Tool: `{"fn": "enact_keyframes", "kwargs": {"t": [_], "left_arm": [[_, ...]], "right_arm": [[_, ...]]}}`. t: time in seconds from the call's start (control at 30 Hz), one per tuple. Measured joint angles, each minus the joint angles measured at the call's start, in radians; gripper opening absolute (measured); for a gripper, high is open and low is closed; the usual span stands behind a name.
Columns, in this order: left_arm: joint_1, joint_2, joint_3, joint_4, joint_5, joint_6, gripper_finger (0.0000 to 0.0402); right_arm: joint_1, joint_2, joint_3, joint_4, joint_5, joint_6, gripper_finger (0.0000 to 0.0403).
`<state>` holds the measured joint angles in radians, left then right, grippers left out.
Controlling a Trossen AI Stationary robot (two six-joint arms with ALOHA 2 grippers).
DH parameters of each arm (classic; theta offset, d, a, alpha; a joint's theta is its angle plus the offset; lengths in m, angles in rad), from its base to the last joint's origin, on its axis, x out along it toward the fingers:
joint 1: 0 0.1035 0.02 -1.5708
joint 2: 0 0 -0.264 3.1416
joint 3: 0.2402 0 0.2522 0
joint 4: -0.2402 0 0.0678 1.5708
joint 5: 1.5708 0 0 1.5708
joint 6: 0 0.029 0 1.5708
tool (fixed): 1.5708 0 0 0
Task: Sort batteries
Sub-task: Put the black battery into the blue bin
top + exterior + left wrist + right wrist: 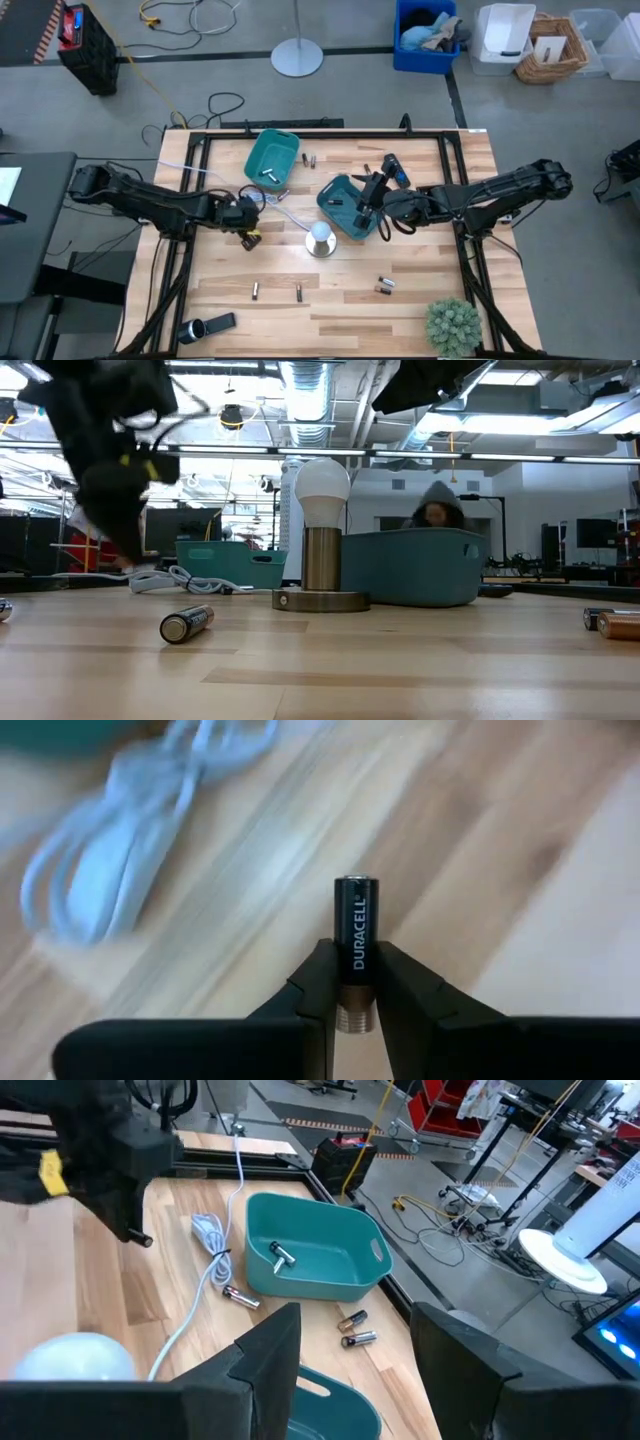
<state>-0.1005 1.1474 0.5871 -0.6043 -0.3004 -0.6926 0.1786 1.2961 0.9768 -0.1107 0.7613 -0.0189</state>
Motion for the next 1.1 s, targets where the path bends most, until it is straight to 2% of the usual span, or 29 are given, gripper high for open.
{"fn": "enact_keyframes", "kwargs": {"t": [0.13, 0.3, 0.47, 0.6, 0.87, 1.1], "left_arm": [[-0.006, -0.056, 0.029, 0.074, -0.05, 0.074, 0.0045], [0.003, -0.077, 0.038, 0.337, -0.052, 0.222, 0.0045], [0.049, -0.033, 0.039, 0.582, -0.026, 0.341, 0.0045], [0.122, 0.034, 0.044, 0.753, 0.043, 0.392, 0.0045], [0.238, 0.268, 0.231, 0.791, 0.133, 0.494, 0.0045], [0.279, 0.468, 0.392, 0.794, 0.261, 0.539, 0.0045]], "right_arm": [[-0.004, 0.0, 0.0, 0.014, 0.0, 0.0, 0.0209], [-0.004, 0.0, 0.0, 0.041, 0.0, -0.013, 0.0209], [-0.004, 0.0, 0.001, 0.045, 0.0, -0.016, 0.0209], [-0.003, 0.0, 0.023, 0.044, 0.0, -0.026, 0.0209], [0.024, -0.002, 0.075, 0.044, 0.0, -0.102, 0.0209], [0.037, -0.084, 0.092, 0.04, 0.002, -0.123, 0.0209]]}}
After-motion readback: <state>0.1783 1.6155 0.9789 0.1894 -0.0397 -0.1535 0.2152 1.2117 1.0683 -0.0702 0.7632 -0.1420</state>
